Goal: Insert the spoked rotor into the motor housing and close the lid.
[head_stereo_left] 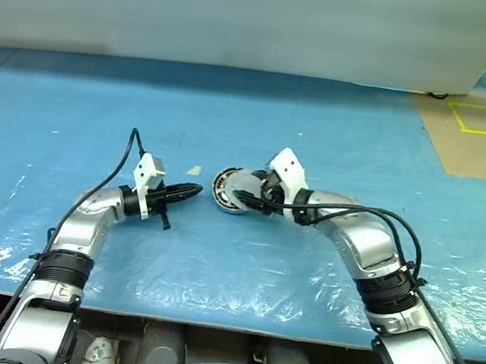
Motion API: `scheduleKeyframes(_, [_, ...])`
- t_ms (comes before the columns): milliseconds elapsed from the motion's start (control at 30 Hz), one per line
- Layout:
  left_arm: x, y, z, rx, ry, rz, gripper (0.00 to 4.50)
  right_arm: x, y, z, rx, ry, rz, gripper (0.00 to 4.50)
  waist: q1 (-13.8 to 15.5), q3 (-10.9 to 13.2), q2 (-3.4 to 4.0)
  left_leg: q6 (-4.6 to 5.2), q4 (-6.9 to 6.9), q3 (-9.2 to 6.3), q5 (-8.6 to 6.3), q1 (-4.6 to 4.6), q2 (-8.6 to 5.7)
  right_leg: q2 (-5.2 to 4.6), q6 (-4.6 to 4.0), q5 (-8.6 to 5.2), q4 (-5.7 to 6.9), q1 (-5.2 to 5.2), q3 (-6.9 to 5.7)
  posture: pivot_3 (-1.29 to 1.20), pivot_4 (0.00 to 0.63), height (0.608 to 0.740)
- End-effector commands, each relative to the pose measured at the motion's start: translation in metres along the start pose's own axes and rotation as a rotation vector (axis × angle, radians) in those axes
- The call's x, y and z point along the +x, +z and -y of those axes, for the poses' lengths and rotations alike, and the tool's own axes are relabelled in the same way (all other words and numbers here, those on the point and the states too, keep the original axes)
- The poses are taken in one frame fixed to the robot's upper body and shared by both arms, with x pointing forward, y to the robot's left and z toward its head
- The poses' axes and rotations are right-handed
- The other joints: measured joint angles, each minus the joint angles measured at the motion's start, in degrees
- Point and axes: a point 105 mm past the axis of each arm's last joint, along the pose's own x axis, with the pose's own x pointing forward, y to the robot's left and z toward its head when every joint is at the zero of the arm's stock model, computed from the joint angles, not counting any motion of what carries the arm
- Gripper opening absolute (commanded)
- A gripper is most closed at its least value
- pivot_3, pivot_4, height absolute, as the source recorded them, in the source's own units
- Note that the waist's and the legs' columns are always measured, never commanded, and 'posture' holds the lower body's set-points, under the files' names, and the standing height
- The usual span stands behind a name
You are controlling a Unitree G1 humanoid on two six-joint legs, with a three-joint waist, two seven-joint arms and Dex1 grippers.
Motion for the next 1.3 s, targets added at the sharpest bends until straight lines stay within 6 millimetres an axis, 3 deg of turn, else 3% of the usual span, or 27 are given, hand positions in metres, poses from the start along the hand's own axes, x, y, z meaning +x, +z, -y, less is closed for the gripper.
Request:
scheduleKeyframes(33, [0.001, 0.008, -0.001, 0.031, -0.002, 0.016, 0.0, -0.013, 0.021, 0.011, -0.103, 0.036, 0.083, 2.94, -0.1, 0.0, 0.0, 0.01, 0.03, -0.01, 0.0, -0.01, 0.0, 0.0, 0.0, 0.0, 0.02, 0.0, -0.01, 0.0, 0.15, 0.74])
scheduleKeyframes(367, [0.0, 0.004, 0.0, 0.024, -0.003, 0.009, 0.0, -0.04, 0.003, 0.02, -0.11, 0.248, -0.006, 2.94, 0.4, 0.0, 0.0, 0.3, 0.56, -0.17, 0.09, -0.36, 0.09, -0.01, -0.27, -0.14, 0.23, -0.06, -0.21, 0.0, 0.15, 0.74])
scheduleKeyframes(567, [0.0, 0.002, 0.001, 0.022, -0.004, 0.007, 0.0, -0.049, 0.013, 0.016, -0.101, 0.355, 0.015, 2.94, 0.7, 0.0, 0.0, 0.48, 0.87, -0.18, 0.02, -0.55, 0.14, -0.01, -0.38, -0.2, 0.79, -0.41, -0.19, 0.0, 0.15, 0.74])
scheduleKeyframes(767, [0.001, 0.0, 0.002, 0.018, -0.009, 0.006, 0.0, -0.037, 0.035, -0.007, -0.102, 0.452, 0.092, 2.94, 0.7, 0.0, 0.0, 0.5, 1.09, -0.18, 0.02, -0.72, 0.17, 0.0, -0.42, -0.22, 0.92, -0.59, -0.15, 0.0, 0.15, 0.74])
scheduleKeyframes(1033, [-0.002, 0.0, -0.001, 0.023, -0.001, 0.0, 0.0, -0.021, 0.023, -0.044, -0.119, 0.577, 0.064, 2.94, 0.8, 0.0, 0.0, 0.49, 1.1, -0.18, 0.05, -0.78, 0.17, -0.01, -0.43, -0.22, 0.89, -0.61, -0.16, 0.0, 0.15, 0.74])
scheduleKeyframes(1300, [-0.001, -0.002, 0.001, 0.018, -0.005, -0.005, 0.0, 0.007, 0.025, -0.041, -0.17, 0.415, 0.138, 2.94, 0.6, 0.0, -0.01, 0.36, 1.1, -0.21, 0.1, -0.8, 0.15, -0.01, -0.42, -0.22, 0.92, -0.67, -0.13, 0.0, 0.15, 0.74])
